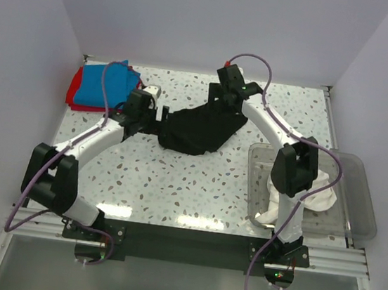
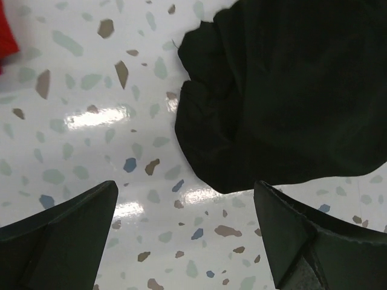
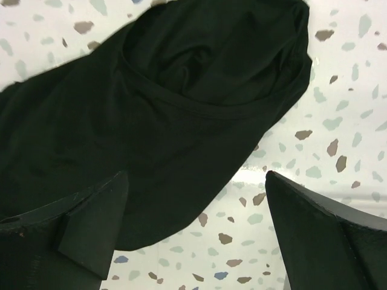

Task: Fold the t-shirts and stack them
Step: Move the tshirt to the center of the board, then flatten the tshirt out

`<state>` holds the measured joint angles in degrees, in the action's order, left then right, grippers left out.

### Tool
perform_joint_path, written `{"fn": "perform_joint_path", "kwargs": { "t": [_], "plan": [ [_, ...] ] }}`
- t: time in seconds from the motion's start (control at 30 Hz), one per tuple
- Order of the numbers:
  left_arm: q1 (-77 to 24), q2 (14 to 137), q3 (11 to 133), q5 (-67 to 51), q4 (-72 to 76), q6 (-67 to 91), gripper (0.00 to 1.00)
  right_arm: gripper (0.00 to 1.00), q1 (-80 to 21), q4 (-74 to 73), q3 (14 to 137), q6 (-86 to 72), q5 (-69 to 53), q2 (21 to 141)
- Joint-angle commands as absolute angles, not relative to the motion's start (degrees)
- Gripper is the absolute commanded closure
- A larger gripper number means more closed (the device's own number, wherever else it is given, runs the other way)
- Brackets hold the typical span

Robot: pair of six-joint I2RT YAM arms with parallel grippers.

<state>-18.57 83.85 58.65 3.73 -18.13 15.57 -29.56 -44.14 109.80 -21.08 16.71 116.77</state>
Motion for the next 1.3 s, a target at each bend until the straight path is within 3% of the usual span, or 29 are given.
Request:
{"fn": "perform_joint_path", "kwargs": {
  "t": [0.0,0.3,0.4,0.57,0.63,0.67,0.7,0.73,0.77,0.83,0.9,1.27],
  "plan": [
    [-20.1,88.1,57.1,1.9,-14.9,18.7,0.0,0.02,-29.6,-43.9,107.5,-22.1,15.4,115.0],
    [-20.7,99.3,59.5,-3.2,-8.2,18.8,0.01,0.05,-27.2,-38.1,100.5,-26.3,8.0,118.6],
    [-20.7,101.3,60.6,-3.8,-7.6,19.0,0.09,0.08,-26.0,-37.4,103.9,-26.1,4.8,123.2],
    [-20.7,102.1,60.7,-4.4,-5.9,19.0,0.38,0.15,-24.8,-36.3,107.6,-27.5,1.7,128.5],
    [-20.7,102.6,60.7,-6.0,-5.1,18.8,0.5,0.26,-24.6,-37.4,108.7,-27.7,1.1,131.0],
    [-20.7,102.6,60.7,-6.0,-4.8,18.8,0.54,0.26,-24.6,-37.6,108.8,-27.7,0.9,131.7],
    [-20.7,102.5,60.7,-6.9,-4.6,18.8,0.59,0.35,-24.6,-37.7,108.8,-27.7,0.6,132.0],
    [-20.7,102.4,60.8,-7.3,-4.3,18.8,0.74,0.41,-24.6,-38.1,108.8,-27.7,0.4,132.4],
    [-20.7,102.1,60.8,-7.5,-4.2,18.9,0.83,0.46,-24.6,-38.2,108.4,-27.5,0.2,132.2],
    [-20.6,100.6,61.3,-7.5,-5.0,18.6,1.0,0.77,-24.6,-38.8,107.4,-27.4,0.1,130.6],
    [-20.4,98.1,62.8,-7.1,-6.0,17.3,1.0,1.0,-24.6,-39.9,107.1,-27.0,0.1,128.9],
    [-13.0,92.2,91.4,-9.3,-38.6,9.9,1.0,1.0,-25.6,-55.8,108.1,-24.1,-1.4,111.5]
  ]
}}
